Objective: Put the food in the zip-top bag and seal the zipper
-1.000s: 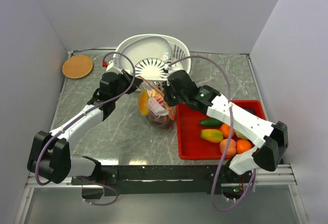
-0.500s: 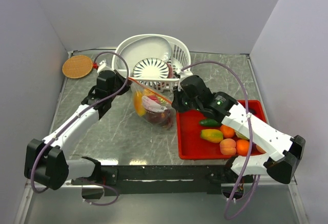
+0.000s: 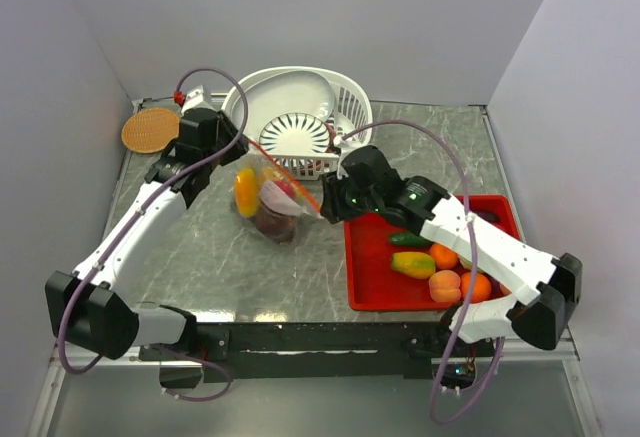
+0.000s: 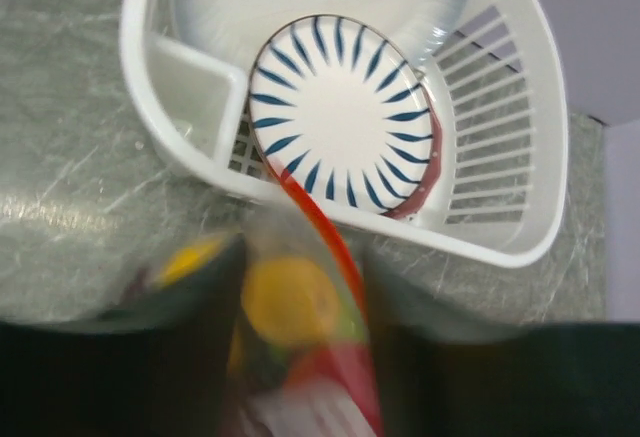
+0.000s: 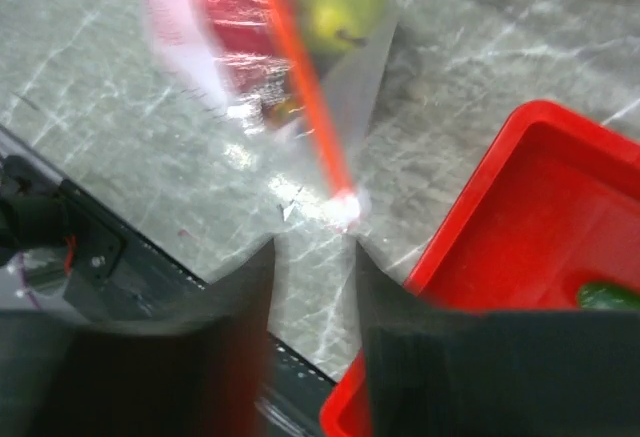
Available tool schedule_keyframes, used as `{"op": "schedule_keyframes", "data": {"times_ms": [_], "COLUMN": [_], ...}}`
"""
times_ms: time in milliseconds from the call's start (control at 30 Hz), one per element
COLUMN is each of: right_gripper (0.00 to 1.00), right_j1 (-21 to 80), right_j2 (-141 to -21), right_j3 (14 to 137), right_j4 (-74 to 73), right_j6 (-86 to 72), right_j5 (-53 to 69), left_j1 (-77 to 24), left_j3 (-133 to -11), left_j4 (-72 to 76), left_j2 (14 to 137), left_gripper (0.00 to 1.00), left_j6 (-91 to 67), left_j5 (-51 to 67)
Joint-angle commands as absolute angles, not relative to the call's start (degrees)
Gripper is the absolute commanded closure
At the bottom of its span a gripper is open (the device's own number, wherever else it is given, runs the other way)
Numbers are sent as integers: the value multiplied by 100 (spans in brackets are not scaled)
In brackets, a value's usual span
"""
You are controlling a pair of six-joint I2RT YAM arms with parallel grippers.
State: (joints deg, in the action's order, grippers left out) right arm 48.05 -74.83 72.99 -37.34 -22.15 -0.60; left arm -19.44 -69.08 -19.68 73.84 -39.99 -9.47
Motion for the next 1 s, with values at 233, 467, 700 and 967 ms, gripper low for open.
{"op": "schedule_keyframes", "data": {"times_ms": [233,467,700,967], "right_gripper": [0,0,0,0], "right_j1": [4606,4509,4500,4491], "right_j2": [-7455,-6584,-5925,-5669], "right_j3": [7928,7015,6215,5739], "right_j4": [-3254,-2058,-1531,-1257], "right_j6": [-2496,-2821,-2970,-3120], "right_j5": [-1028,-1344,-1775,-1942], "left_j1": [-1837,-2407,-2830,-2830], "left_j3": [-7629,-6715,-6083,-5862], "left_j4": [-3128,-2838,-2822,-2514], "left_j2": [6909,5959,5564,5151], "left_gripper": [3,3,3,3], "left_j6": [-3199,-3182,-3076,-3006], "left_j5": [-706,-411,-923,-897]}}
